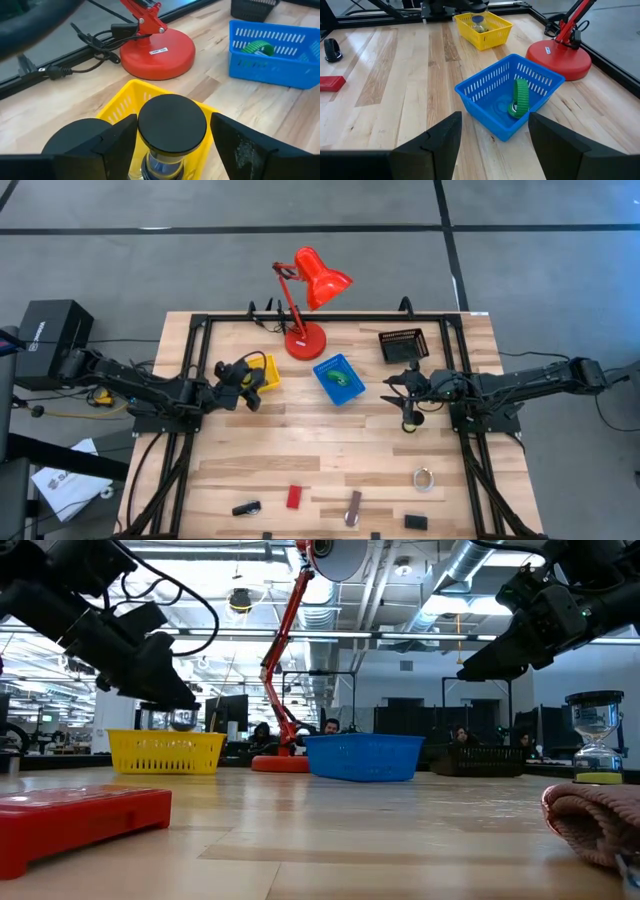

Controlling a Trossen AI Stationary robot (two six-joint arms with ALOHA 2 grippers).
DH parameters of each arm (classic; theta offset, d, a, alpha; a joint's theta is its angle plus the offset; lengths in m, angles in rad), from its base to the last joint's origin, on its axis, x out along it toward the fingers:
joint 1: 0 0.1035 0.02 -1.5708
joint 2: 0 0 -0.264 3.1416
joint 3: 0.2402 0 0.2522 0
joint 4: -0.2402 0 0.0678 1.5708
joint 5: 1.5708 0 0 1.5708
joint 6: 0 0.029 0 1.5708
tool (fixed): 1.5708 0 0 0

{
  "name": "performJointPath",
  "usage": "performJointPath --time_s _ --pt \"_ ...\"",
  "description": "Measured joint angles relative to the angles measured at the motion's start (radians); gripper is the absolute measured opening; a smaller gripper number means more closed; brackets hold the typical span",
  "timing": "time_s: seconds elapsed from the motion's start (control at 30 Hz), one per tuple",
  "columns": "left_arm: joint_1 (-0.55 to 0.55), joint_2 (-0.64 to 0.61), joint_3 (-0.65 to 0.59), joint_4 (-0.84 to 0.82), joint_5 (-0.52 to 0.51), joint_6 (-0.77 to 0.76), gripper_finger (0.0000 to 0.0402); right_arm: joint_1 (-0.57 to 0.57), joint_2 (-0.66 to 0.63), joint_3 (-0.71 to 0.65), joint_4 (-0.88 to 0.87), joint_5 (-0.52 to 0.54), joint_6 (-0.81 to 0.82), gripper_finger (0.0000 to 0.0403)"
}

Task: Pick & Place Office items
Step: Put the blue hourglass into the yellow bin, then put the white wristwatch into the blue bin

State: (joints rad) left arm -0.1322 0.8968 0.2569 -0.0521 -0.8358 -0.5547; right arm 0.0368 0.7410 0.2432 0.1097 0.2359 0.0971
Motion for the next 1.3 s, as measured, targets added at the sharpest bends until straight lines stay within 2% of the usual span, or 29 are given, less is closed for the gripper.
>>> performJointPath --time_s 0.17,0.37,0.5,0.73,1.0,1.2,1.3 --pt "-0.001 -0.014 0.017 0.003 0.004 0.085 0.0243 0.000 0.000 0.000 0.000 0.000 0.000 0.0221" --pt "-0.001 -0.092 0.051 0.009 -0.004 0.178 0.0241 -0.001 0.000 0.000 0.000 0.000 0.000 0.0221" --pt "-0.002 -0.145 0.067 0.033 -0.001 0.182 0.0236 -0.001 0.000 0.000 0.001 0.000 0.000 0.0221" --pt "-0.006 -0.169 0.069 0.115 0.153 0.184 0.0220 0.000 0.000 0.000 0.004 0.000 0.000 0.0221" --pt "-0.006 -0.166 0.069 0.122 0.171 0.184 0.0207 0.000 0.000 0.000 0.005 0.000 0.000 0.0221" --pt "-0.006 -0.145 0.068 0.150 0.370 0.182 0.0194 0.000 0.000 0.000 0.005 0.000 0.000 0.0221" --pt "-0.007 -0.081 0.053 0.286 0.424 0.186 0.0183 0.000 0.000 0.000 0.005 0.000 0.000 0.0221"
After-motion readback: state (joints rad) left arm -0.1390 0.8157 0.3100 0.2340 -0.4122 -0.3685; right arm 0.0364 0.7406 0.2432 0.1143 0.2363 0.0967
